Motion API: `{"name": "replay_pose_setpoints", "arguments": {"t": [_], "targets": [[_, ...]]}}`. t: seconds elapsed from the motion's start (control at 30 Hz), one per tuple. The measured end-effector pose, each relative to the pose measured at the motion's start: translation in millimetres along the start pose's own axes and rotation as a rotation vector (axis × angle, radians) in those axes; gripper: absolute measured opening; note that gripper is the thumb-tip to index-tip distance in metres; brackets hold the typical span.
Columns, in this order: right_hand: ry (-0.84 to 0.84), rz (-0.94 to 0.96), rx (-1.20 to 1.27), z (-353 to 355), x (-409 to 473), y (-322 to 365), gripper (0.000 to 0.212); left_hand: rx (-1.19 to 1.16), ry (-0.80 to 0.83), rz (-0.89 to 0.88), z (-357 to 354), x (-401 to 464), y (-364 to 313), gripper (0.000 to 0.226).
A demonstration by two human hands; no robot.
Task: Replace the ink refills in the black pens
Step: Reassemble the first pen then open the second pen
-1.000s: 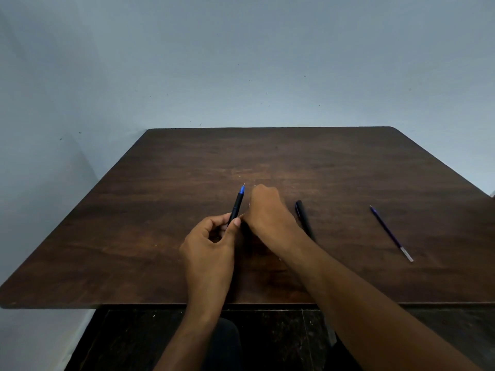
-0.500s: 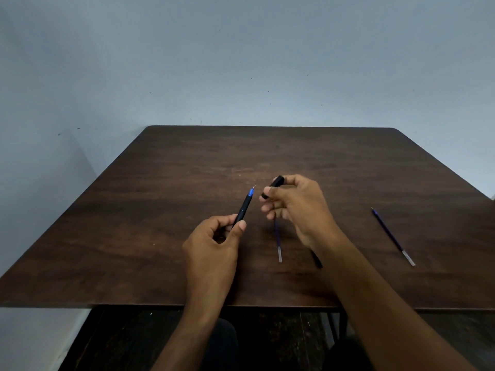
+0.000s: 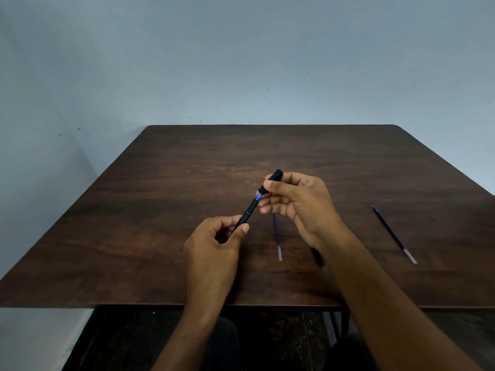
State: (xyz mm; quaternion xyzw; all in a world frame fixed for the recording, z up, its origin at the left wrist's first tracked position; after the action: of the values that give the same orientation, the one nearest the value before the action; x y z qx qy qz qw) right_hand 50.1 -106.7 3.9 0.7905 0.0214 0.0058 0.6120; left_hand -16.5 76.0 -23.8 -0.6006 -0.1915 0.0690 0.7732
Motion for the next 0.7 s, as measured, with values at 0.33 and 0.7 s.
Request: {"name": "replay_pose_setpoints", "arguments": {"t": [0.33,0.7], "targets": [[0.063,-0.039,-0.069,-9,-4,-12,0.017,0.012,0.006,-0.03,0,0,-3,0.016],[0.078,-0.066,-0.121,-12,-5,-24,0.017,0.002,0.026,0.01,-1,-1,-1,0.018]]}}
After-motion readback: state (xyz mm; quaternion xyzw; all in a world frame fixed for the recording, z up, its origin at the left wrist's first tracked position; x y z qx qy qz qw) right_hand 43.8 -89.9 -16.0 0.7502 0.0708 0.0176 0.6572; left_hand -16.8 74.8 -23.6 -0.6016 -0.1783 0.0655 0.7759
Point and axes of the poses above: each hand's wrist, its own x-axis towards the middle knuckle, its own z-axis out of the back of the hand, y = z × x, the point moved 9 cm from there along x, towards the middle knuckle
